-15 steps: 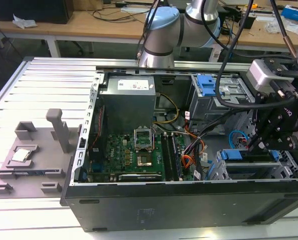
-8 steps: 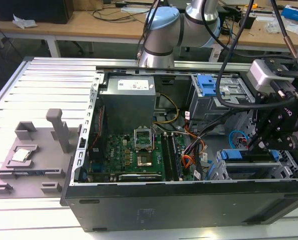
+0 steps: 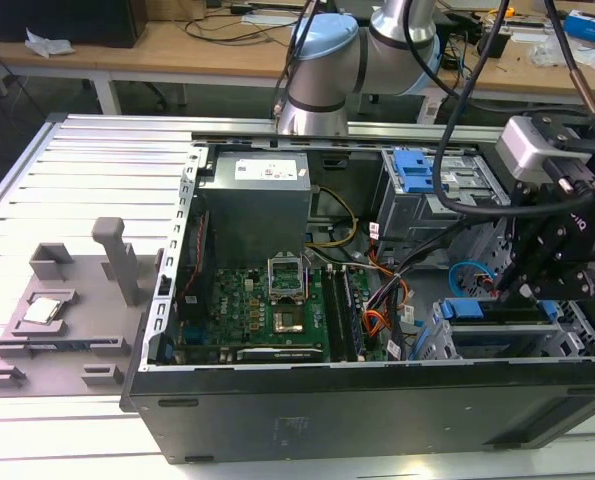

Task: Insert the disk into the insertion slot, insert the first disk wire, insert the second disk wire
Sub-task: 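Insert the second disk wire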

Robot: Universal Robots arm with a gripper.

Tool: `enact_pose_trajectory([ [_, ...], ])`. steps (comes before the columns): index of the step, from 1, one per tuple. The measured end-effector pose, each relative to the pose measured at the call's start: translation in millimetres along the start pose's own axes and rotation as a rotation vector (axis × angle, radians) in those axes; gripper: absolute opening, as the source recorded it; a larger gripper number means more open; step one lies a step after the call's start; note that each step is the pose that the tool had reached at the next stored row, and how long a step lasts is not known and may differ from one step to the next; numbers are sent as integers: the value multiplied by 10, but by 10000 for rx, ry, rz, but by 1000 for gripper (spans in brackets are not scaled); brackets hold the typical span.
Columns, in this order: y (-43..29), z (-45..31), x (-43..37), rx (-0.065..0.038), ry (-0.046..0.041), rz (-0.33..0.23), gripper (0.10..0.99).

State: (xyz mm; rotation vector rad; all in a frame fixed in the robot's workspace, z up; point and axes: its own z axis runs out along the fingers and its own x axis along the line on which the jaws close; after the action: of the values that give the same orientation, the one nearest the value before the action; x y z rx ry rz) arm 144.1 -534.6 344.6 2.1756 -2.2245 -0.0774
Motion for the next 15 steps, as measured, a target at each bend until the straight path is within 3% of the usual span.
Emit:
enact_pose_trajectory([
  [3,70,3,-2,-2,-174,-10,239],
  [4,79,3,-4,-3,-189,-11,239],
  [7,122,6,-14,-2,-198,-12,239],
  [13,130,6,-13,-2,-198,-12,239],
  [14,132,6,-13,-2,-199,-12,161],
  [15,132,6,-13,-3,-199,-12,161],
])
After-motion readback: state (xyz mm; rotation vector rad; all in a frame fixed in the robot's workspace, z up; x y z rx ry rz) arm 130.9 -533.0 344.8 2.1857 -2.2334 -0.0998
